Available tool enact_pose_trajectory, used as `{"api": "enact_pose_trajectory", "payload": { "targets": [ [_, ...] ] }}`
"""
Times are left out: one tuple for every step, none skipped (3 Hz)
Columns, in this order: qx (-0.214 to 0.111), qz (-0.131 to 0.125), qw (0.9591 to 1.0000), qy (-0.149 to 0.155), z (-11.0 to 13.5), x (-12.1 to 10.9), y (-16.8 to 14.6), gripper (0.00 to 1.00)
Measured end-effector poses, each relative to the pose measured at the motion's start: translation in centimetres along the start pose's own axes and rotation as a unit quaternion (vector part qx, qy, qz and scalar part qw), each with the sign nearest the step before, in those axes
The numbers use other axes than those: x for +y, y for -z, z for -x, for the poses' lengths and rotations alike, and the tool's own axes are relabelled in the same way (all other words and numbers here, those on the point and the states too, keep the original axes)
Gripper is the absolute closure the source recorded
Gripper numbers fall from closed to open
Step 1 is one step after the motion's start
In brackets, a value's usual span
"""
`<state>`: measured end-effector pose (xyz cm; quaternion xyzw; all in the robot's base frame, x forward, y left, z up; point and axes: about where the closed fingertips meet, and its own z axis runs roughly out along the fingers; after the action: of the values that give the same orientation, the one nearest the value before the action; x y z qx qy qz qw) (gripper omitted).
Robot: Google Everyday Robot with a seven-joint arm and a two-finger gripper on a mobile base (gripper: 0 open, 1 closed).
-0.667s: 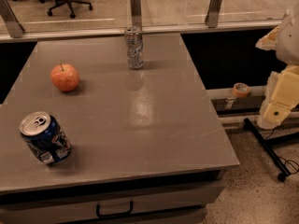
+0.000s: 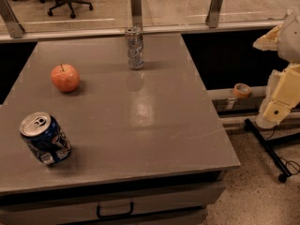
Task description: Move pepsi can near redbull can
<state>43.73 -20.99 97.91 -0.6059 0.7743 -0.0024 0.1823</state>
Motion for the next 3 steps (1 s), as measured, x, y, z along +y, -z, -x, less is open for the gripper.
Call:
{"api": "enact_pose_trajectory", "payload": {
  "targets": [
    [-0.094,0.011,0.9954,-0.009,1.0,1.0,-0.5,0.0],
    [-0.184,0.008,0.9828,-0.005,3.4,3.0,-1.0,0.0],
    [-0.279,0.026,0.9595,0.028,8.6,6.0,-1.5,0.0]
  ]
}}
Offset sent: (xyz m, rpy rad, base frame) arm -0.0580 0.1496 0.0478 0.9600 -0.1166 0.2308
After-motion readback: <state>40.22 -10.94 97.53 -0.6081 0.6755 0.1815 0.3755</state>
